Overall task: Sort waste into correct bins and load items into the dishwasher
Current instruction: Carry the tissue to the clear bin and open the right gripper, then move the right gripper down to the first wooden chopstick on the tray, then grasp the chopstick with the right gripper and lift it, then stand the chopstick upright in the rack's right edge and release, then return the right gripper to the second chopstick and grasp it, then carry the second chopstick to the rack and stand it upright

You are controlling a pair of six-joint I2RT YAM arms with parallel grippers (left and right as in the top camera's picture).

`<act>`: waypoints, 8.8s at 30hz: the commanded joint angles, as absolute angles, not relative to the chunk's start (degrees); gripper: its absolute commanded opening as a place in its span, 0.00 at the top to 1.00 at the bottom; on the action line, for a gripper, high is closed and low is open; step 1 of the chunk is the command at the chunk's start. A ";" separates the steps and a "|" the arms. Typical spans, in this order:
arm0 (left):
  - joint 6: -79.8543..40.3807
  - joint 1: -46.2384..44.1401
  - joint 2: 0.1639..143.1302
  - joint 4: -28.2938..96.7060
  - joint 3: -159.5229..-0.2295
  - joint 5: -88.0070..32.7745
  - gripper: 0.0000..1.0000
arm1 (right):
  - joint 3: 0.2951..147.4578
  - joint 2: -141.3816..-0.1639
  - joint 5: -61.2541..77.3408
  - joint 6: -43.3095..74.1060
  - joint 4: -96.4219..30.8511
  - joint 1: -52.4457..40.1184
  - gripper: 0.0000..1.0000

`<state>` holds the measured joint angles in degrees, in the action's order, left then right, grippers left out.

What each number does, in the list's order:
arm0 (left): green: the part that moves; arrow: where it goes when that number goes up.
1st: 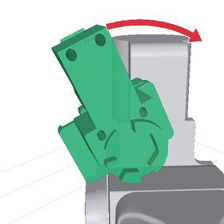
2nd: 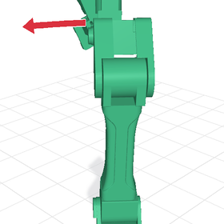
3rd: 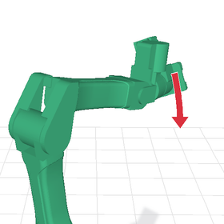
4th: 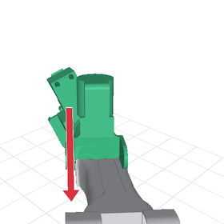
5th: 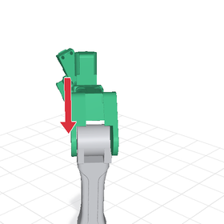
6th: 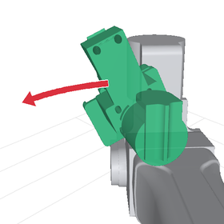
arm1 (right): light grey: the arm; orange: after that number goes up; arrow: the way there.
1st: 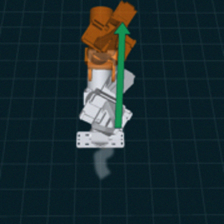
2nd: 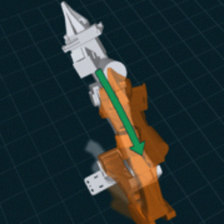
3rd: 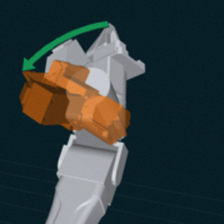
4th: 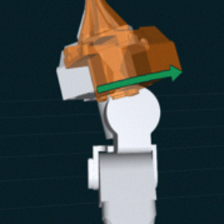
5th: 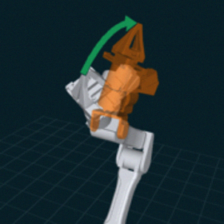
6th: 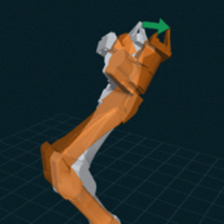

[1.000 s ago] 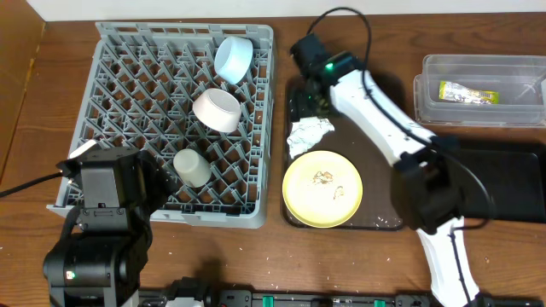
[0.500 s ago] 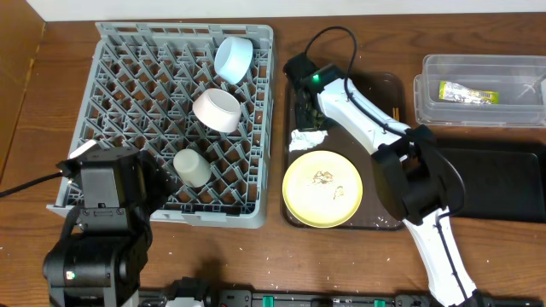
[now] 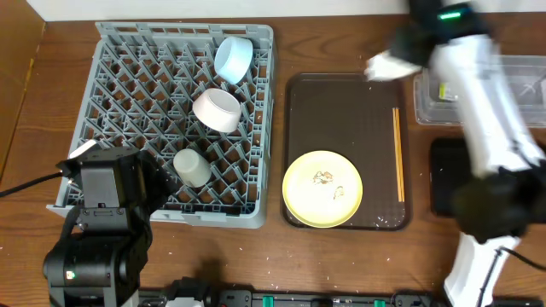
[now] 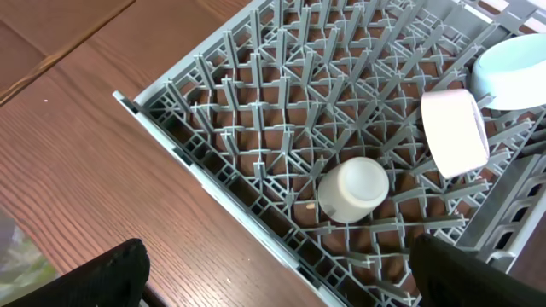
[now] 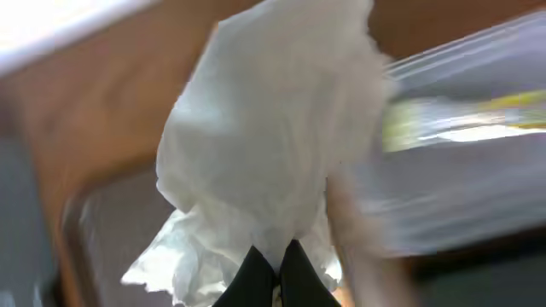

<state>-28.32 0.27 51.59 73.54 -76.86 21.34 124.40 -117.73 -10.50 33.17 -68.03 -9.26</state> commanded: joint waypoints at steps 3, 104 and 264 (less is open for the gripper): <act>-28.38 0.47 51.59 73.73 -77.43 21.91 0.02 | 122.78 -119.68 -11.27 39.68 -69.36 0.49 0.99; -28.38 0.47 51.59 73.73 -77.43 21.89 0.02 | 124.18 -129.23 37.30 19.31 -71.40 -14.44 0.99; -28.38 0.47 51.59 73.73 -77.43 21.89 0.02 | 117.67 -124.01 31.75 32.25 -54.00 -24.86 0.99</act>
<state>-28.32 0.27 51.59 73.54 -76.86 21.37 117.45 -123.90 26.46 25.58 -57.30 -19.27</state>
